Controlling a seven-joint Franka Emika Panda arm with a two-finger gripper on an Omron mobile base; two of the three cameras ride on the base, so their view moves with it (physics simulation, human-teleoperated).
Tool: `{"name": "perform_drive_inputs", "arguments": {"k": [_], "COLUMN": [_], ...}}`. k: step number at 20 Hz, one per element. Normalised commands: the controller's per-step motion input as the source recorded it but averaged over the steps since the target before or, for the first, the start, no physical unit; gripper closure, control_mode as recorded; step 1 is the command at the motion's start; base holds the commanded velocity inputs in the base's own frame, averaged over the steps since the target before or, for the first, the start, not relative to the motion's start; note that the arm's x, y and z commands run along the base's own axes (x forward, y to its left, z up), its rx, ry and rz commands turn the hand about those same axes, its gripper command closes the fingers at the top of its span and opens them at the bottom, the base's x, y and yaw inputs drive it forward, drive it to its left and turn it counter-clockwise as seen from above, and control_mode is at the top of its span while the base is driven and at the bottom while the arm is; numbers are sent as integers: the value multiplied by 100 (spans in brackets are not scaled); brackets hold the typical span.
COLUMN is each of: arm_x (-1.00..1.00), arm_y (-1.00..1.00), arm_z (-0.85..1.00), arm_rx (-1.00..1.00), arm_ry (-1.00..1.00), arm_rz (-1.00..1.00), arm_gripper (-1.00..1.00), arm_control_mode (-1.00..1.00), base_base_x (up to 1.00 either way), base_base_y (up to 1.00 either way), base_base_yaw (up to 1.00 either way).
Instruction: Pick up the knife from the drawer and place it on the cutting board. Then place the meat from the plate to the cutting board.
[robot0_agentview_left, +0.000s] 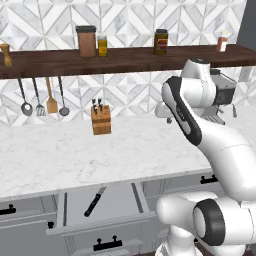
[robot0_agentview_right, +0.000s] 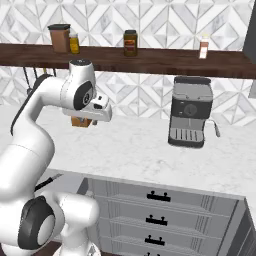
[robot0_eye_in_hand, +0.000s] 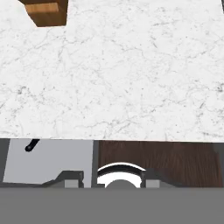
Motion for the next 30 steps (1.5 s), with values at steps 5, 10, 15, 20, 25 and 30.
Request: {"name": "perform_drive_inputs", "arguments": {"k": [5,10,15,20,25,30], "arm_x": [0,0,0,0,0,0], "arm_y": [0,0,0,0,0,0], "arm_z": [0,0,0,0,0,0], "arm_rx": [0,0,0,0,0,0], "arm_ry": [0,0,0,0,0,0], "arm_rz": [0,0,0,0,0,0], "arm_gripper": [-100,-100,-100,-100,-100,-100], "arm_control_mode": [100,100,100,100,100,100], "base_base_x": [-15,-55,-24,9,6,11], "base_base_y": [0,-17,-34,-35,-44,-63], "base_base_yaw": [0,11,51,66,58,44]}}
